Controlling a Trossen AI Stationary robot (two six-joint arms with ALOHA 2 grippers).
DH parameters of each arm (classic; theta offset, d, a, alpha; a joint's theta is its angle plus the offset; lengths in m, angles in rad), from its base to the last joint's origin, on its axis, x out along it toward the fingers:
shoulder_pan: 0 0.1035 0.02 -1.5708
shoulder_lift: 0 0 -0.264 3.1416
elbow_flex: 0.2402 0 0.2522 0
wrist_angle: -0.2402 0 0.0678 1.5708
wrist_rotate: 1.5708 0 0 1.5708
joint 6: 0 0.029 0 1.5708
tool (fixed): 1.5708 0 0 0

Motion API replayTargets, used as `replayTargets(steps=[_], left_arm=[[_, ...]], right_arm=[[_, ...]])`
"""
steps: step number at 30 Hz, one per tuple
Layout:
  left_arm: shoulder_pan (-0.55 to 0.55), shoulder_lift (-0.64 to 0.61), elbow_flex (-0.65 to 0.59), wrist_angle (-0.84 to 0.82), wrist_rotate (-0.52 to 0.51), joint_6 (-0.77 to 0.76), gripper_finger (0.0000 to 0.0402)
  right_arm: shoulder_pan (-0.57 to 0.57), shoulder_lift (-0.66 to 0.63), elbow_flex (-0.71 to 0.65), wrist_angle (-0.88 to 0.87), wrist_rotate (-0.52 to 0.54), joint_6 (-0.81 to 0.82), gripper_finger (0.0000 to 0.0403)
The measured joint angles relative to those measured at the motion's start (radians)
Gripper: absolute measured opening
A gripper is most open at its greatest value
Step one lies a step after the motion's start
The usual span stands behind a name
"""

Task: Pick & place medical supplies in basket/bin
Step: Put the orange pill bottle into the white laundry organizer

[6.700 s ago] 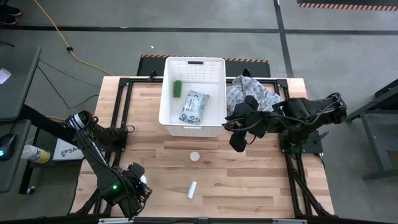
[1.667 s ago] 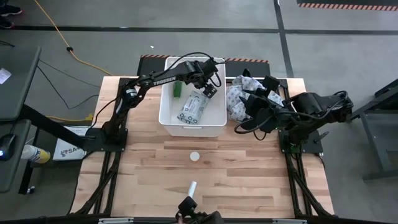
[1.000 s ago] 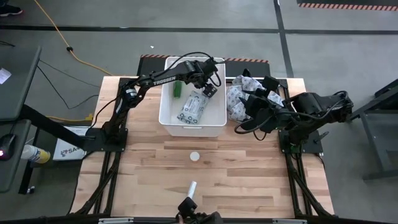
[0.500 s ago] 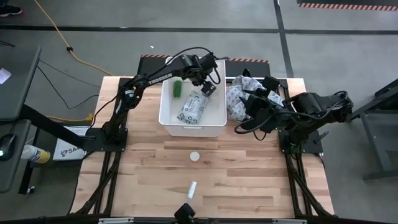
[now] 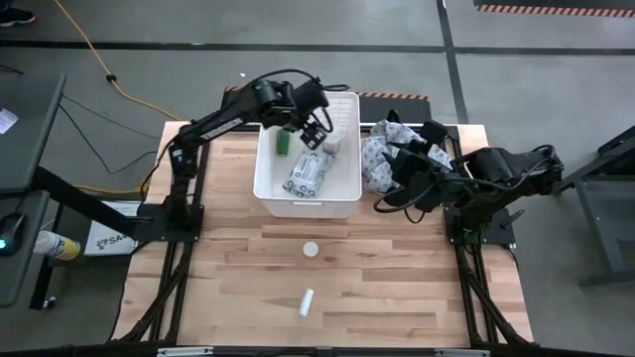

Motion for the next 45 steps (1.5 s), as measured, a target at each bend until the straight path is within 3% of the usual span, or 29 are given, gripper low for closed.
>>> replayTargets(steps=[12,21,37,45], left_arm=[[-0.156,-0.200,0.000,-0.097,-0.100,-0.117,0.0319],[-0.362,-0.317,0.000,-0.132,-0.115,-0.237,0.0319],[-0.764,-0.391,0.000,-0.121,-0.141,-0.439,0.0319],[-0.878,-0.365,-0.001,-0.145,-0.166,-0.580,0.0319]], right_arm=[[0.000,0.000,0.000,0.002,0.023,0.010,0.0108],[0.000,0.000,0.000,0.002,0.001,0.035,0.0108],[0.000,0.000,0.000,0.025,-0.278,0.105,0.0108],[0.006,0.011,0.000,0.044,-0.553,0.134,0.0108]])
